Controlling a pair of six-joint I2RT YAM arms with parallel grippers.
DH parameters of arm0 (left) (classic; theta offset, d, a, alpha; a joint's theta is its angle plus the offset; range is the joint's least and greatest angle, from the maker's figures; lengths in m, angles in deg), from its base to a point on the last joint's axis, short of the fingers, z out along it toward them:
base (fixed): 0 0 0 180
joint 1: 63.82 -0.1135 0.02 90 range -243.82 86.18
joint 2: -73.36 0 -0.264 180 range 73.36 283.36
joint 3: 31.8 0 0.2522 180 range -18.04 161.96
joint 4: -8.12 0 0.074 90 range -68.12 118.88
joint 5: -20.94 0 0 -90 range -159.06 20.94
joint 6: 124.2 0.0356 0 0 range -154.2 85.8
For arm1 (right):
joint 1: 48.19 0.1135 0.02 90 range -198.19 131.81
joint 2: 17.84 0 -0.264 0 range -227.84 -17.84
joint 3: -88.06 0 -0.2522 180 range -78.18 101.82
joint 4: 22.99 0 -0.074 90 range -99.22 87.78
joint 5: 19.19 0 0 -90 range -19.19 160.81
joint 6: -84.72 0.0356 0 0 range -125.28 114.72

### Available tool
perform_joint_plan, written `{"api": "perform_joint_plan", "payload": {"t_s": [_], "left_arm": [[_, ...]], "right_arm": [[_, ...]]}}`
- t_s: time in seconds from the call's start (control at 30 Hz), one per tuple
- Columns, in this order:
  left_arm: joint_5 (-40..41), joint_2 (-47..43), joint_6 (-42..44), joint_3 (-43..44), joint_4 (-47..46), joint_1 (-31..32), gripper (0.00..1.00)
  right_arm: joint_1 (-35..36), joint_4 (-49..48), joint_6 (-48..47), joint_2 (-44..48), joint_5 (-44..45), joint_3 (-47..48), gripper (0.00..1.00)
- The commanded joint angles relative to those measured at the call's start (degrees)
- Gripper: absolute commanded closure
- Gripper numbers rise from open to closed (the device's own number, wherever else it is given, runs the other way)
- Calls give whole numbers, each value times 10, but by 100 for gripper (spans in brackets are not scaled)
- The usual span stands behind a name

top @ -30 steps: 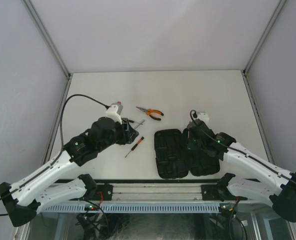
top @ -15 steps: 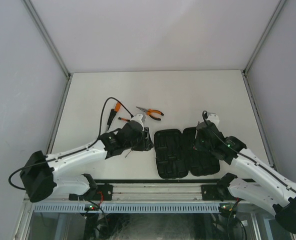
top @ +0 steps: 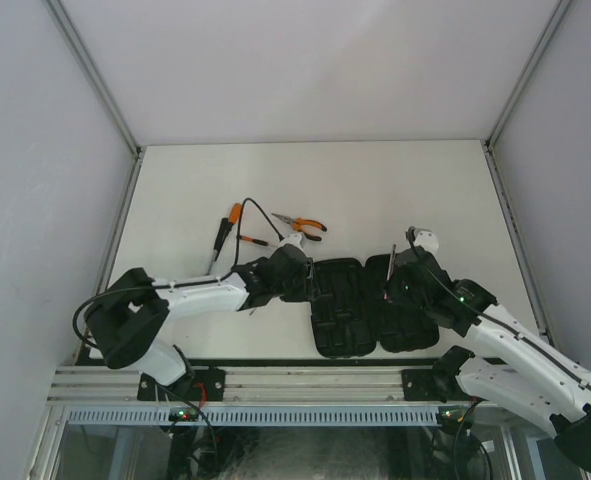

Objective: Sort the tools into containers
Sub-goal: Move the storage box to the center of the board.

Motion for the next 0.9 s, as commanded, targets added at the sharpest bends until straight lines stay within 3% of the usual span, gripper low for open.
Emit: {"api": "perform_joint_plan", "payload": {"t_s": [0.0,0.23,0.53,0.87], "left_arm": [[31,31,-26,40,-7,0,51],[39,50,-39,35,-6,-4,55],[26,68,-53,23,-32,-25,74],[-1,32,-55,-34,-57,-90,87]], "right_arm": [[4,-19,7,22,12,4,100],[7,-17,9,37,17,-5,100],[15,-21,6,24,28,-6,100],[38,-19,17,-31,31,0,100]]}}
